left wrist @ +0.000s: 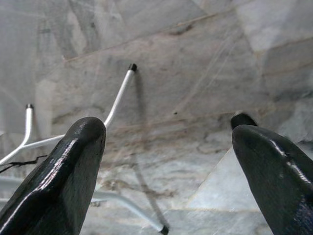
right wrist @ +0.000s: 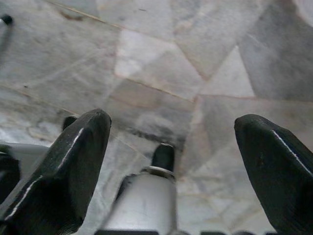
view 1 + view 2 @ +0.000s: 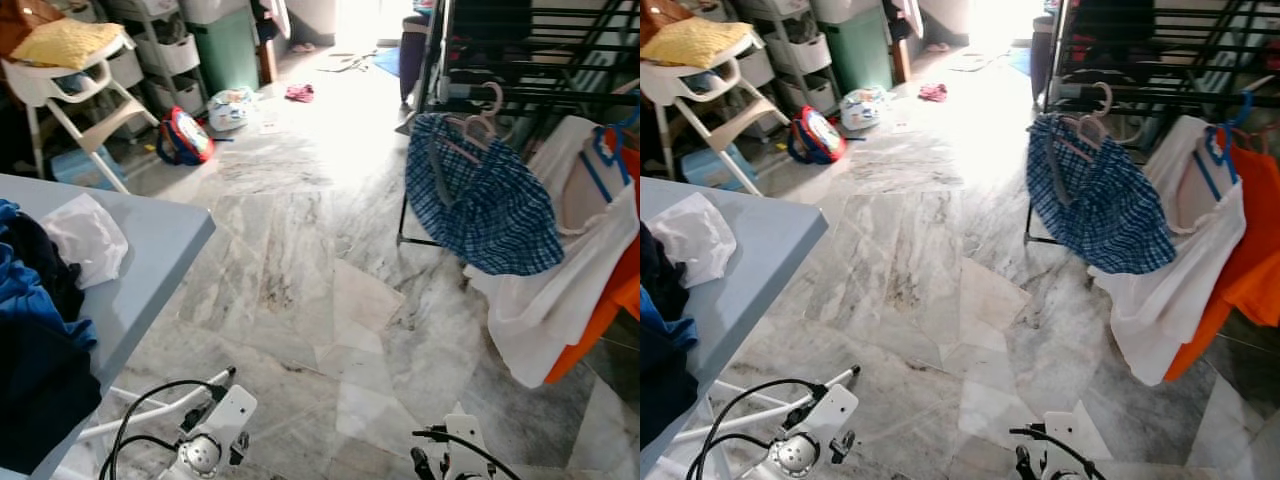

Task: Hang hanger

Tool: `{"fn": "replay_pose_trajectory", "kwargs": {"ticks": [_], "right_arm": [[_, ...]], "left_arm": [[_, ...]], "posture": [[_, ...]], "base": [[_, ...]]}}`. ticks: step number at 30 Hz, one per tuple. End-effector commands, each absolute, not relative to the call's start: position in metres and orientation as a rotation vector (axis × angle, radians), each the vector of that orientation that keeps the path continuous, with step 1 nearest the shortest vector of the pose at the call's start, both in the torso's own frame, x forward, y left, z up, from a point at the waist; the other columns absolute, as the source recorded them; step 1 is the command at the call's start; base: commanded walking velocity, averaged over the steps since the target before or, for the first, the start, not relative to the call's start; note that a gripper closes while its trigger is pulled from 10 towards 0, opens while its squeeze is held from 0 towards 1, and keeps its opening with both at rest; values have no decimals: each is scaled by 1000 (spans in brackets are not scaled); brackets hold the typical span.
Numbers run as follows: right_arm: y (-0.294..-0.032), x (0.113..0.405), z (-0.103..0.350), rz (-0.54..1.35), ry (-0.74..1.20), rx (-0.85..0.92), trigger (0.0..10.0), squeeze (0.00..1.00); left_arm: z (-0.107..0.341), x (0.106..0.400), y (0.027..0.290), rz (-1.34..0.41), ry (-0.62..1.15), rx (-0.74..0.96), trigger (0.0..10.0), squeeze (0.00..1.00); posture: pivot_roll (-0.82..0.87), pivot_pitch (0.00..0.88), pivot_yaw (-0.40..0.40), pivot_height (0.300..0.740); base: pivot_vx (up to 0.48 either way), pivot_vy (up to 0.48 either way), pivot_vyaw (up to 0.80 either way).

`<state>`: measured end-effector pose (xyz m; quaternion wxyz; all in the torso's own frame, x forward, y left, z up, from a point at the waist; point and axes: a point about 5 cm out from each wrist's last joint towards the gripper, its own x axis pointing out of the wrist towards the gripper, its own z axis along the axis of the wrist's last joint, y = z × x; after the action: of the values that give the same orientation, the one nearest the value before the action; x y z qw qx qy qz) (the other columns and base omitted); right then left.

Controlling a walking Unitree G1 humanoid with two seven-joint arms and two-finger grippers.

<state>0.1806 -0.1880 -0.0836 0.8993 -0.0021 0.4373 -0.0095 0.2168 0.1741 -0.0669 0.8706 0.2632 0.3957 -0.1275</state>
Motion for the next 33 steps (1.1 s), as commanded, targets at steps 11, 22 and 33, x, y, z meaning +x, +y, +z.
{"fn": "replay_pose_trajectory", "kwargs": {"ticks": [11, 22, 33], "right_arm": [[-186, 183, -83, 89, 942, -101, 10000, 0], [-187, 189, -81, 66, 928, -67, 10000, 0], [-187, 220, -63, -104, 792, 174, 10000, 0]], "left_arm": [[-71, 211, 172, -216, 860, 447, 10000, 0], [-73, 208, 170, -210, 865, 437, 10000, 0], [-64, 224, 165, -172, 850, 216, 10000, 0]], "posture": [[29, 70, -63, 740], [52, 73, -67, 740], [31, 66, -18, 740]], "base": [[0, 0, 0], [0, 0, 0], [0, 0, 0]]}}
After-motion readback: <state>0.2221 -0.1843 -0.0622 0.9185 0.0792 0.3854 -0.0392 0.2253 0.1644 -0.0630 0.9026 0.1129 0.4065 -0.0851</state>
